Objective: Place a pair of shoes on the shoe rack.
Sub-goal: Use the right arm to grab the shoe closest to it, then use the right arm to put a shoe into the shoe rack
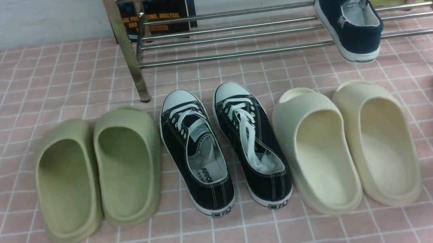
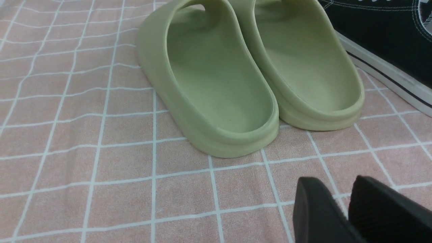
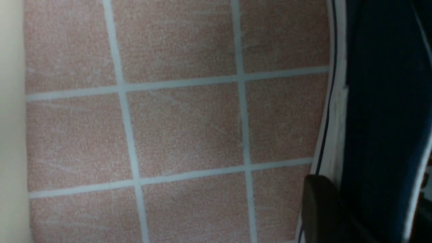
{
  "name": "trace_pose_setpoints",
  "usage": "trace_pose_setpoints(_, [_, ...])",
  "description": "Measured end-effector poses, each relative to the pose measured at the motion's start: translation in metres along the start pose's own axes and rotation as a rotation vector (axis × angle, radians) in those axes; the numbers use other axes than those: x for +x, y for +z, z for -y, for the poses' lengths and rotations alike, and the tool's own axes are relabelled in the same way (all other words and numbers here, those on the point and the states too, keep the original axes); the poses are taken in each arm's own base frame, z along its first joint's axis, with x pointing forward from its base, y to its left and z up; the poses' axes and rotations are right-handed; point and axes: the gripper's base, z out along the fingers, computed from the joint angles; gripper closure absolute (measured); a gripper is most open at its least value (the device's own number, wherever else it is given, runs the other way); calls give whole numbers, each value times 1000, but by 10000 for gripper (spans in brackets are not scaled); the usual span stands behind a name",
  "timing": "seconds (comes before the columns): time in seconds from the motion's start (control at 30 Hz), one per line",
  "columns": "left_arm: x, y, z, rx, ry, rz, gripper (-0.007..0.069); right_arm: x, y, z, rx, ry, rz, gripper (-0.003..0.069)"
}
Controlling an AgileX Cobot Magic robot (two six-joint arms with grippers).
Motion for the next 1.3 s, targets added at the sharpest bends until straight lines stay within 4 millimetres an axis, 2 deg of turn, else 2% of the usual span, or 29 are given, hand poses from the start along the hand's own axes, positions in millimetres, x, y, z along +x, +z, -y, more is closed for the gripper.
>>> trace_pose_setpoints(0.07, [0, 0, 0, 0, 0, 0, 428, -1, -2, -1, -4, 5, 4, 602])
trace_pose_setpoints(0.13, [0, 0, 0, 0, 0, 0, 427, -2, -6, -3, -7, 1, 8, 643])
trace_pose_setpoints(0.23, [0, 0, 0, 0, 0, 0, 425, -2, -21, -10, -22, -5, -2, 645])
trace_pose_setpoints(0.3, [0, 0, 0, 0, 0, 0, 424, -4, -45, -25, -60, -31, -2, 645])
trace_pose_setpoints(0.43, [0, 0, 0, 0, 0, 0, 424, -20, -75, -47, -105, -91, 62, 645])
trace_pose_setpoints(0.53, [0, 0, 0, 0, 0, 0, 424, -30, -83, -53, -123, -93, 90, 645])
trace_pose_setpoints(0.57, [0, 0, 0, 0, 0, 0, 424, -42, -89, -54, -127, -92, 117, 645])
trace_pose_setpoints(0.6, [0, 0, 0, 0, 0, 0, 424, -43, -88, -54, -127, -92, 116, 645])
trace_pose_setpoints(0.63, [0, 0, 0, 0, 0, 0, 423, -58, -91, -55, -124, -91, 145, 645])
trace_pose_setpoints(0.73, [0, 0, 0, 0, 0, 0, 423, -83, -89, -57, -124, -89, 175, 645])
trace_pose_setpoints(0.9, [0, 0, 0, 0, 0, 0, 413, -136, -72, -62, -125, -103, 230, 645])
trace_pose_setpoints(0.93, [0, 0, 0, 0, 0, 0, 413, -138, -71, -62, -125, -103, 232, 645])
trace_pose_setpoints(0.97, [0, 0, 0, 0, 0, 0, 412, -153, -61, -65, -128, -118, 231, 645])
trace_pose_setpoints(1.0, [0, 0, 0, 0, 0, 0, 410, -163, -60, -67, -136, -123, 247, 645])
trace_pose_setpoints(1.03, [0, 0, 0, 0, 0, 0, 410, -164, -55, -67, -138, -124, 236, 645])
trace_pose_setpoints(1.13, [0, 0, 0, 0, 0, 0, 406, -187, -42, -73, -173, -120, 259, 645])
trace_pose_setpoints(1.2, [0, 0, 0, 0, 0, 0, 405, -190, -35, -75, -180, -119, 249, 645])
trace_pose_setpoints(1.3, [0, 0, 0, 0, 0, 0, 403, -201, -34, -77, -186, -121, 269, 645])
